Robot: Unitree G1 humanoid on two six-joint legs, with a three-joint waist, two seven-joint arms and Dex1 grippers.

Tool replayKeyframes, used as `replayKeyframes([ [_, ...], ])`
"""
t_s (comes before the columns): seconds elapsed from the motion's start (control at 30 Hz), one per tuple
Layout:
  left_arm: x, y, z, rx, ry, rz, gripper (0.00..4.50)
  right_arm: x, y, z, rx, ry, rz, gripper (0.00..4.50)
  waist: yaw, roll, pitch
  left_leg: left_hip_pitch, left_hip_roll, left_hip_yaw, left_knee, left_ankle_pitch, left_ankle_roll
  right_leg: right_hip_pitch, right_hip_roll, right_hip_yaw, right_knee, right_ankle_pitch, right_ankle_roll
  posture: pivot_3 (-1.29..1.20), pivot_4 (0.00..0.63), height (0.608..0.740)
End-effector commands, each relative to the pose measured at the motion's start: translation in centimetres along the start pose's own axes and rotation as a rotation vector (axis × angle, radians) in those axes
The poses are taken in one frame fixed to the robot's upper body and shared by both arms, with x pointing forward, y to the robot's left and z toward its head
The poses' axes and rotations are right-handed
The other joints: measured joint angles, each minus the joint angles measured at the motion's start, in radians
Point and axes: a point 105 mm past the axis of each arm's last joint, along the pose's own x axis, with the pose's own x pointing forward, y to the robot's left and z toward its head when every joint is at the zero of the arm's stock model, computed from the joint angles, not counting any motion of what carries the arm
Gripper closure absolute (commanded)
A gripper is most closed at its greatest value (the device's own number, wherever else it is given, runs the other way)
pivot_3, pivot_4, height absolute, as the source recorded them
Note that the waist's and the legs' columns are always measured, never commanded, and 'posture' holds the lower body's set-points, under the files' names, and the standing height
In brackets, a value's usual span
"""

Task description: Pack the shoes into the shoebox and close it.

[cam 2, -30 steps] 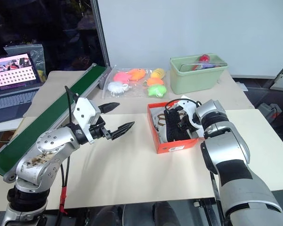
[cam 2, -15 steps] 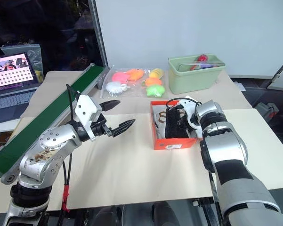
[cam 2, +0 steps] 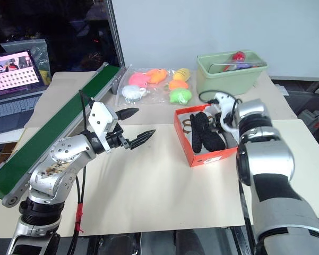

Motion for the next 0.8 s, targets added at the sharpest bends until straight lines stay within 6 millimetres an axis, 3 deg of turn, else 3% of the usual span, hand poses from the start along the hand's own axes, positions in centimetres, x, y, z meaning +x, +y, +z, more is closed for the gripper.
replayKeyframes([
  [0.03, 0.3, -0.2, 0.9, 0.028, -0.039, -0.023, 0.00, -1.5, -0.2, 1.9, 0.007, -0.069, 0.016, 0.60, 0.001, 0.000, 0.000, 0.000, 0.000, 0.000, 0.000, 0.000, 0.000, 0.000, 0.000, 0.000, 0.000, 0.000, 0.000, 0.00, 0.150, 0.729],
  [0.27, 0.0, 0.1, 0.3, 0.008, -0.032, -0.018, 0.00, -4.1, 0.0, 3.8, 0.130, -0.227, 0.091, 0.60, 0.016, 0.002, 0.001, 0.000, -0.001, 0.000, 0.001, 0.000, 0.000, 0.000, -0.001, 0.000, -0.003, 0.000, 0.000, 0.00, 0.150, 0.729],
  [0.4, -0.3, 0.0, -0.5, -0.013, -0.017, 0.000, 0.00, -7.7, 1.4, 5.2, 0.249, -0.460, 0.170, 1.43, 0.019, 0.002, 0.001, -0.001, 0.000, 0.000, 0.001, 0.000, 0.000, 0.000, 0.000, -0.001, -0.002, 0.000, 0.000, 0.00, 0.150, 0.729],
  [0.43, -0.4, 0.0, -0.6, -0.018, -0.017, 0.002, 0.00, -8.3, 1.8, 4.9, 0.254, -0.488, 0.176, 2.01, 0.020, 0.002, 0.001, -0.001, -0.001, -0.001, 0.001, 0.000, 0.000, 0.000, -0.001, -0.001, -0.003, 0.000, 0.000, 0.00, 0.150, 0.729],
  [0.5, -0.4, -0.1, -0.5, -0.025, -0.021, 0.003, 0.00, -9.1, 2.7, 4.3, 0.244, -0.526, 0.182, 2.63, 0.021, 0.002, 0.001, -0.002, 0.000, -0.001, 0.001, 0.000, 0.000, 0.000, -0.001, -0.001, -0.001, 0.000, 0.000, 0.00, 0.150, 0.729],
  [0.6, -0.4, -0.2, -0.6, -0.030, -0.021, -0.001, 0.00, -10.2, 4.0, 2.8, 0.238, -0.576, 0.218, 3.63, 0.024, 0.002, 0.001, -0.002, -0.001, -0.001, 0.002, 0.000, 0.000, -0.001, -0.001, -0.002, 0.000, 0.000, 0.000, 0.00, 0.150, 0.729],
  [0.67, -0.3, -0.4, -0.6, -0.034, -0.021, -0.011, 0.00, -10.7, 3.1, -0.5, 0.251, -0.573, 0.167, 4.37, 0.027, 0.002, 0.001, -0.001, -0.001, -0.001, 0.002, 0.000, 0.000, -0.001, -0.001, -0.002, 0.000, 0.000, 0.000, 0.00, 0.150, 0.729],
  [0.8, -0.3, -0.8, -0.4, -0.041, -0.021, -0.043, 0.00, -13.2, 1.3, -5.6, 0.218, -0.562, 0.097, 4.48, 0.052, 0.002, 0.001, -0.002, -0.002, -0.004, 0.002, 0.000, 0.000, 0.002, -0.001, -0.003, -0.004, -0.001, 0.001, 0.00, 0.150, 0.729],
])
